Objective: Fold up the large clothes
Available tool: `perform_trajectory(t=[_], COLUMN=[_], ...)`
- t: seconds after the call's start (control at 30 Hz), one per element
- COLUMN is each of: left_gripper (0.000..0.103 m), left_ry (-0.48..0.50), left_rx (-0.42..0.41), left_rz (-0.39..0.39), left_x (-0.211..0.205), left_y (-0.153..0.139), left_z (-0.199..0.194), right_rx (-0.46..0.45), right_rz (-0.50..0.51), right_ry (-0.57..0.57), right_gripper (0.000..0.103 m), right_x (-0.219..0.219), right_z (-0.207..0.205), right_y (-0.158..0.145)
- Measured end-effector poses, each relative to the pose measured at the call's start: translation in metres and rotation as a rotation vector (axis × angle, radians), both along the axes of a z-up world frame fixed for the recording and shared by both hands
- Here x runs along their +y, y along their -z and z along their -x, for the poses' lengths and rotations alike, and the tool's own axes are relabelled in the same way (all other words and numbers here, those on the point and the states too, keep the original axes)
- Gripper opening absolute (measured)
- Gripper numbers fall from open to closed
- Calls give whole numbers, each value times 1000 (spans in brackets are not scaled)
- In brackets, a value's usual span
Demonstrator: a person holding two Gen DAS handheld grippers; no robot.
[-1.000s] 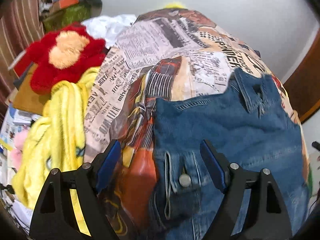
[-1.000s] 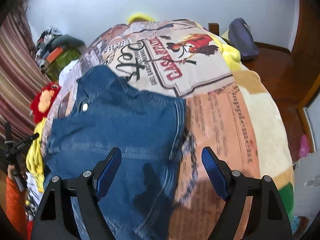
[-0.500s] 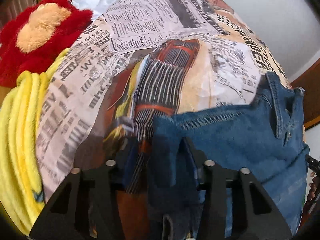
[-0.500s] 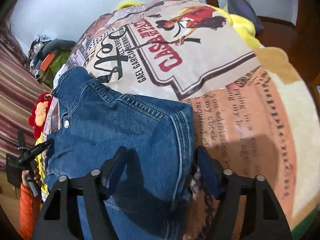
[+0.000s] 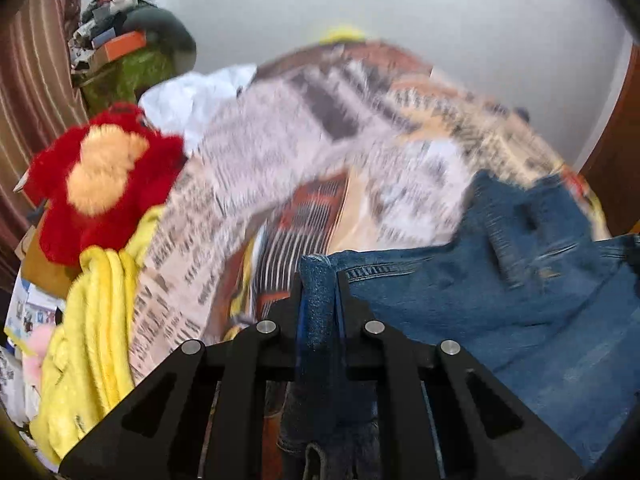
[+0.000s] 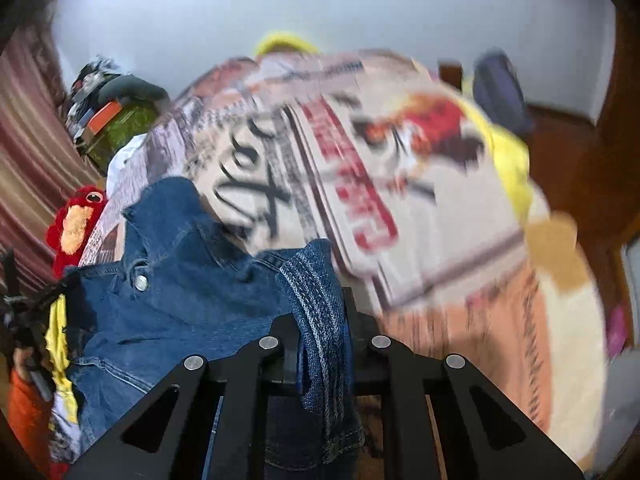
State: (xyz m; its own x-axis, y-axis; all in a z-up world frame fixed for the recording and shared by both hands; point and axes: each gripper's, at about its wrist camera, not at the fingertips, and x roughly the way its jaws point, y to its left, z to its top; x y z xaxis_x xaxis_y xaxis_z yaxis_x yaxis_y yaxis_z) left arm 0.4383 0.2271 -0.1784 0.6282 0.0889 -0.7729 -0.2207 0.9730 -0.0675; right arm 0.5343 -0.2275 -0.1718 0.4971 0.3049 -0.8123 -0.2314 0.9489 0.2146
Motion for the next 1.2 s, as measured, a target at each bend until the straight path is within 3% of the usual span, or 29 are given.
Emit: perform_trajectory(t=[0.17, 0.3, 0.53, 0.8, 0.9, 0.93, 1.03, 1.1, 1.2], left_gripper=[12, 12, 12, 14, 15, 16, 16, 16, 20], left_ry=[-9, -18, -87, -106, -107, -105, -91, -79, -69], left_rx=[-80, -71, 6, 99, 114, 117, 123, 134, 154], left_rz=[-1, -24, 35, 50, 37, 28, 7, -1, -16], left_x=[10, 17, 50, 56, 55, 54, 51, 49, 46], left_y=[-33, -33, 11, 57, 66, 67, 68, 66, 62], left_z=[5, -6, -32, -50, -52, -52, -51, -49, -45], right_rx=[-125, -159, -105, 19, 24, 20, -21, -33, -6], right_rz=[30, 43, 128, 97, 111, 134, 277, 301, 254], right_ry=[-37, -41, -15, 24, 33, 29, 54, 44, 52], right_gripper=[11, 11, 11, 12, 18, 25, 72, 73, 73], right_x=[24, 34, 36, 16, 16, 18, 21, 18, 6], right_z=[-12, -26, -51, -69, -68, -68, -65, -63, -55], right_y=[-40, -48, 0, 60, 67, 68, 67, 66, 58])
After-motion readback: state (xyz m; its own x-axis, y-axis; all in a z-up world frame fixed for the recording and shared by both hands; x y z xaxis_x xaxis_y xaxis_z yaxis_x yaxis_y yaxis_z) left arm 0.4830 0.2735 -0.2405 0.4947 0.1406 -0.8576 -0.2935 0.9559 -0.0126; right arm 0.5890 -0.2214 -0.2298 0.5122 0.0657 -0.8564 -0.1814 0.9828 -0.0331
